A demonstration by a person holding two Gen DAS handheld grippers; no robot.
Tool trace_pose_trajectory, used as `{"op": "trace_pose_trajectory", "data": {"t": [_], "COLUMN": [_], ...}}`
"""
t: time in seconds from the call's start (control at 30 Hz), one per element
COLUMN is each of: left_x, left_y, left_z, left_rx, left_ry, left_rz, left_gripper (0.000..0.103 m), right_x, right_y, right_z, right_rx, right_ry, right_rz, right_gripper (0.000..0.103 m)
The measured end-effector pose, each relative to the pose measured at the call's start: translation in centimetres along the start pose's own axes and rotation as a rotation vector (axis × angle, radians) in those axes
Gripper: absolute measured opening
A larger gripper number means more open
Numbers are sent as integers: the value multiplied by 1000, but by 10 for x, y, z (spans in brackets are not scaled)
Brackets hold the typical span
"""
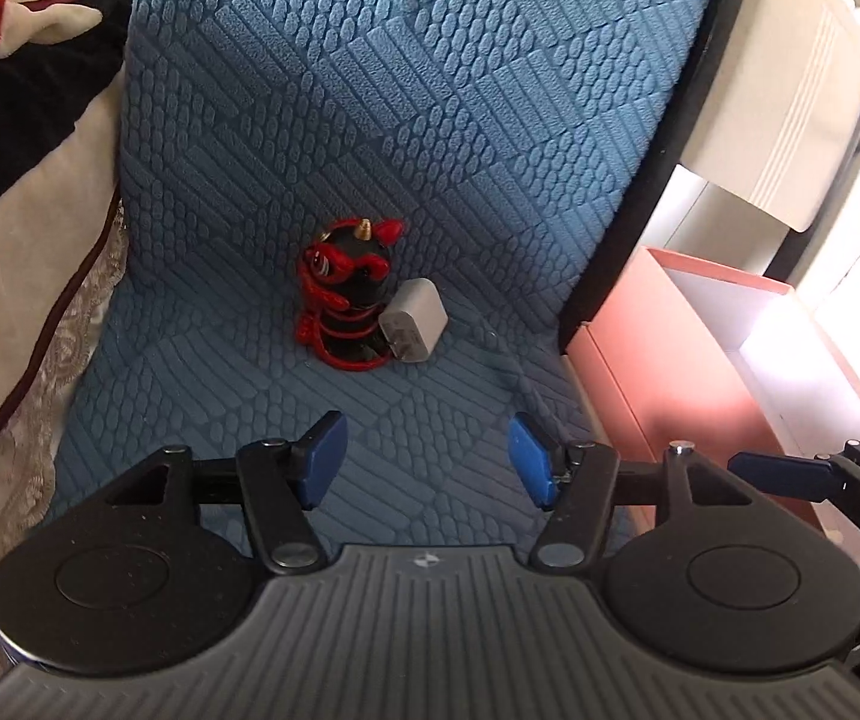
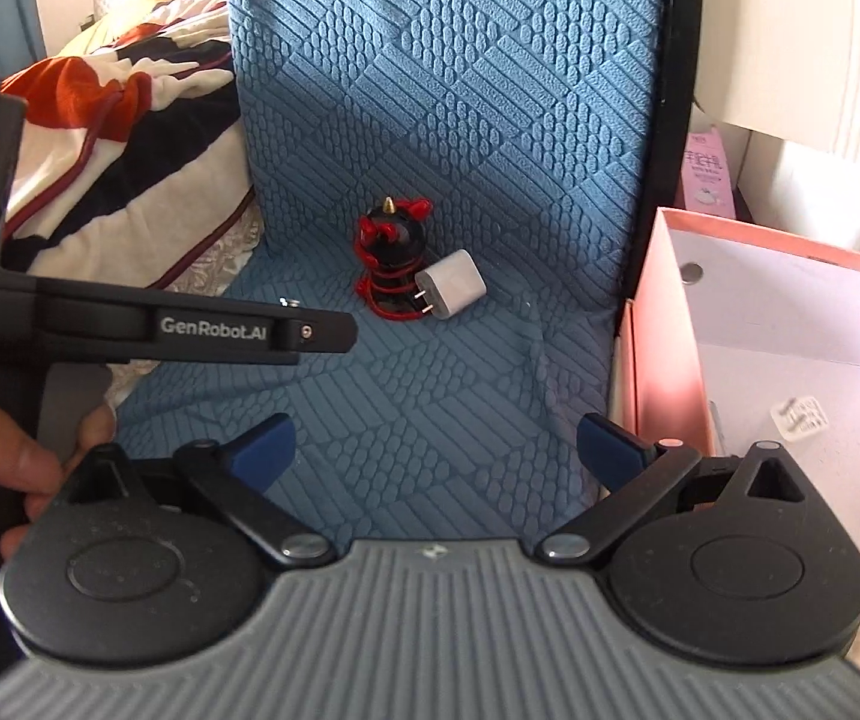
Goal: Organize rigid objects
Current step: 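Move both open tools back to the red devil figurine and white charger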
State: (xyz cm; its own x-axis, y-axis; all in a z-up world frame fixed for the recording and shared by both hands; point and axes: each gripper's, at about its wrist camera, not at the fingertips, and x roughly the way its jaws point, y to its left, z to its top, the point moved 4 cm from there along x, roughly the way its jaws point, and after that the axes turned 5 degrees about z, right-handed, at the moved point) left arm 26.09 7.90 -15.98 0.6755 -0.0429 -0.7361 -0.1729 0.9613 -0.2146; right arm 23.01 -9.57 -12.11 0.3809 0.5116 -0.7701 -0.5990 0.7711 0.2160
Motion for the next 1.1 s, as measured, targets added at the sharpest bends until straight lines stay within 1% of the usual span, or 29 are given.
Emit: {"op": "trace_pose_trajectory", "data": {"t": [0.13,0.2,0.27,0.3,0.33,0.37,0.43,0.5,0.53,0.6,0.7,0.8,0.9,0.97,1.1], "left_x": [14,20,27,31,34,35,40,46,50,57,64,73,81,85,91], "left_y": [5,12,21,25,27,29,31,30,30,30,31,36,39,40,39], "left_z": [9,15,22,26,29,32,36,38,40,43,46,48,52,54,58], "left_rx": [8,-8,-36,-53,-61,-58,-38,-27,-22,-1,28,9,-17,-34,-38], "left_ry": [1,-2,8,11,11,11,9,16,24,32,31,53,76,82,81], "left_rz": [23,18,38,36,35,45,78,74,69,74,89,66,36,15,-11], "left_gripper": [67,68,68,68,68,68,68,68,68,68,68,68,68,68,68], "right_x": [9,14,20,26,32,39,49,56,59,62,70,80,88,94,106], "right_y": [-3,-3,-2,-1,1,4,7,8,9,10,4,-3,-9,-15,-21], "right_z": [9,13,17,18,19,21,23,25,26,28,31,34,39,41,45], "right_rx": [-10,-19,-24,-28,-36,-43,-49,-48,-48,-46,-3,2,-11,-6,6], "right_ry": [3,2,-1,5,17,29,48,55,60,63,73,86,80,78,79], "right_rz": [-1,-1,-10,-12,-9,-9,-3,10,14,21,59,66,67,55,51], "right_gripper": [99,99,99,98,93,88,85,80,75,75,75,73,70,63,54]}}
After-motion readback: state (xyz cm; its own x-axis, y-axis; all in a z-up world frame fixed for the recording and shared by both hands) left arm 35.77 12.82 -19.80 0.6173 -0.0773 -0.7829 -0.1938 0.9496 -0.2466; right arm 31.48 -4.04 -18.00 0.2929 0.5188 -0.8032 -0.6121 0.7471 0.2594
